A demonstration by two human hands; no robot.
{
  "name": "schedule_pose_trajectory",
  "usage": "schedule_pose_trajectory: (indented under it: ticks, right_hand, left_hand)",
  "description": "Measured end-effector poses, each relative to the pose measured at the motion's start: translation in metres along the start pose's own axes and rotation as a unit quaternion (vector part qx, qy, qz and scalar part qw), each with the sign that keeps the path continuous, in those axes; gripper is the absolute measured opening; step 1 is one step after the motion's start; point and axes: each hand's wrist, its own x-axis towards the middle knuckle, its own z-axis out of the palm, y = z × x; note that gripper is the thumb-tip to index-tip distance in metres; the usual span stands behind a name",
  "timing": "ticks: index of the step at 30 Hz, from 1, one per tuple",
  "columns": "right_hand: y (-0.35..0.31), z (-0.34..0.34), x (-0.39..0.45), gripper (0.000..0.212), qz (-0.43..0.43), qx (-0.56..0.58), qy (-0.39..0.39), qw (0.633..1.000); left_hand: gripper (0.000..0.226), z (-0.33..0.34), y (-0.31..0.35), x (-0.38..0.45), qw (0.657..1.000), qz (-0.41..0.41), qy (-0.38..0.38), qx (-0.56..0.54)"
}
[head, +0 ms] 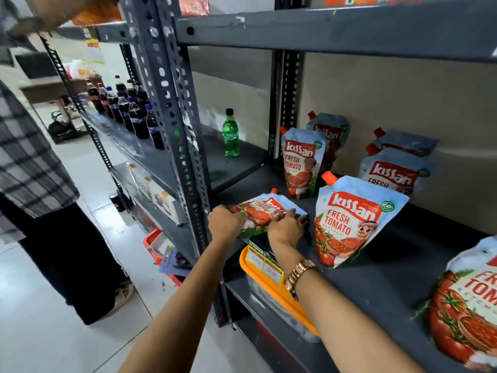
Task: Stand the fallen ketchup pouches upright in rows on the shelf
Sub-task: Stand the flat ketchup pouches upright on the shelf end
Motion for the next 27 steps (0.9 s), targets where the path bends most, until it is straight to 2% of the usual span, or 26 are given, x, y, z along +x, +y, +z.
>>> schedule_pose_trajectory:
  ticks: [3, 7, 10, 16, 17, 21, 24, 27]
  right_hand:
    - [-0.013, 0.006, 0.000, 0.060, 0.060, 0.175, 0.023, 0.982]
    - [-0.017, 0.005, 0.001, 0.042, 0.140, 0.287, 0.068, 0.945]
    - [-0.009, 0.001, 0.007, 0.034, 0.171, 0.294, 0.069, 0.938]
    - [-0.004, -0.001, 0.012, 0.037, 0.213, 0.294, 0.039, 0.931]
    - [-0.002, -0.001, 0.014, 0.033, 0.211, 0.296, 0.039, 0.931]
    - [-0.007, -0.001, 0.016, 0.018, 0.160, 0.362, 0.070, 0.916]
    - [-0.027, -0.008, 0.016, 0.021, 0.103, 0.425, 0.091, 0.895]
    - [-0.047, -0.021, 0.017, 0.020, 0.009, 0.441, 0.099, 0.892]
  left_hand:
    - [0.034, 0.002, -0.001, -0.014, 1.000, -0.015, 0.019, -0.020]
    - [0.029, -0.003, -0.005, -0.014, 0.993, -0.053, 0.009, -0.106]
    - [0.031, -0.010, -0.008, -0.008, 0.973, -0.095, -0.041, -0.208]
    - [0.018, -0.017, -0.009, -0.012, 0.956, -0.106, -0.091, -0.258]
    - [0.020, -0.017, -0.010, -0.013, 0.950, -0.108, -0.100, -0.275]
    - [0.054, -0.023, -0.014, -0.010, 0.939, -0.103, -0.096, -0.314]
    - [0.058, -0.022, -0.017, -0.003, 0.924, -0.068, -0.109, -0.360]
    - [0.054, -0.015, -0.014, 0.005, 0.936, 0.007, -0.101, -0.338]
